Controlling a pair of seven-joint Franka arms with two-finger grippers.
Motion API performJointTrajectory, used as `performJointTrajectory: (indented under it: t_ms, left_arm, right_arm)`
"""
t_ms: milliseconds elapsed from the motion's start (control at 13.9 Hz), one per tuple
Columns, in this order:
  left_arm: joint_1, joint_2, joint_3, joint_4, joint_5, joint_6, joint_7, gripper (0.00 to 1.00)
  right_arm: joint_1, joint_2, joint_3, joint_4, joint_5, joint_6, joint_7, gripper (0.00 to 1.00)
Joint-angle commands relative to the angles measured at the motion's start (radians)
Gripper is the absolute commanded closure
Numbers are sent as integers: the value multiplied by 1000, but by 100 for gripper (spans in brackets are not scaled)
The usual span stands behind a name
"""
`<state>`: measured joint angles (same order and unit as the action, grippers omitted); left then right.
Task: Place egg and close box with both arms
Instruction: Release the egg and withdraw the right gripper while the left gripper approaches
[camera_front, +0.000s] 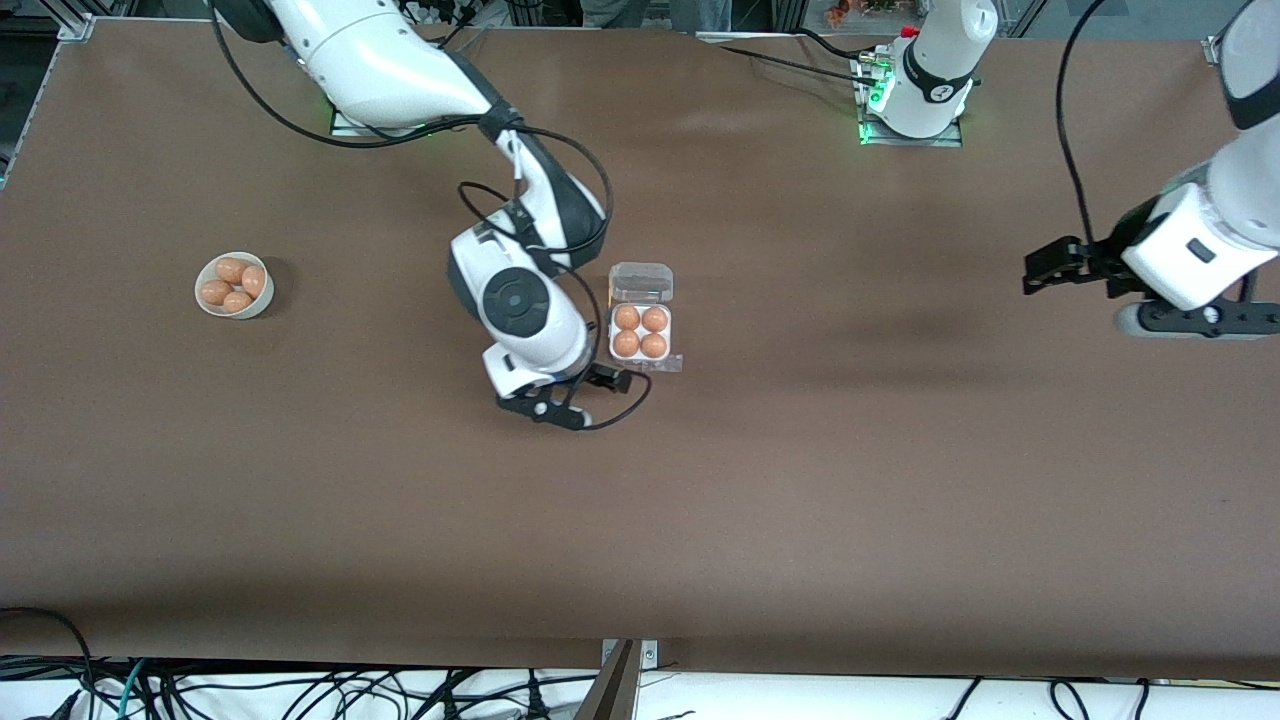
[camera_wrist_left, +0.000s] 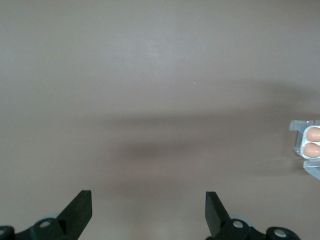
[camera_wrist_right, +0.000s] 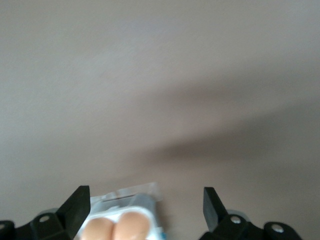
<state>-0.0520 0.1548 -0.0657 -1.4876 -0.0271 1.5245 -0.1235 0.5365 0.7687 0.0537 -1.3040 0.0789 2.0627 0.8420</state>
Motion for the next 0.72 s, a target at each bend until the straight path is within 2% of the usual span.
performJointTrajectory:
  t_ms: [0,215,359,574,646]
  left_arm:
    - [-109,23,-2,18,4,-18,-143,2]
    - [-207,54,-2,17,-132,-20,-307,25]
    - [-238,83,-2,18,-271,-65,-334,47]
    - [-326,127,-2,18,-329,-76,-468,74]
    - [-363,153,-2,20,-327,-76,-522,78]
  right_arm:
    - [-15,-49,-57,-4,-8,-82,-40,0]
    - [-24,-94,-135,-8,-8,-157,-88,0]
    - [-88,-138,-135,-26,-10,-188,-176,0]
    - [-199,-317,-132,-222,-45,-162,-382,0]
    - [-235,-374,-130,-280,-59,-153,-484,0]
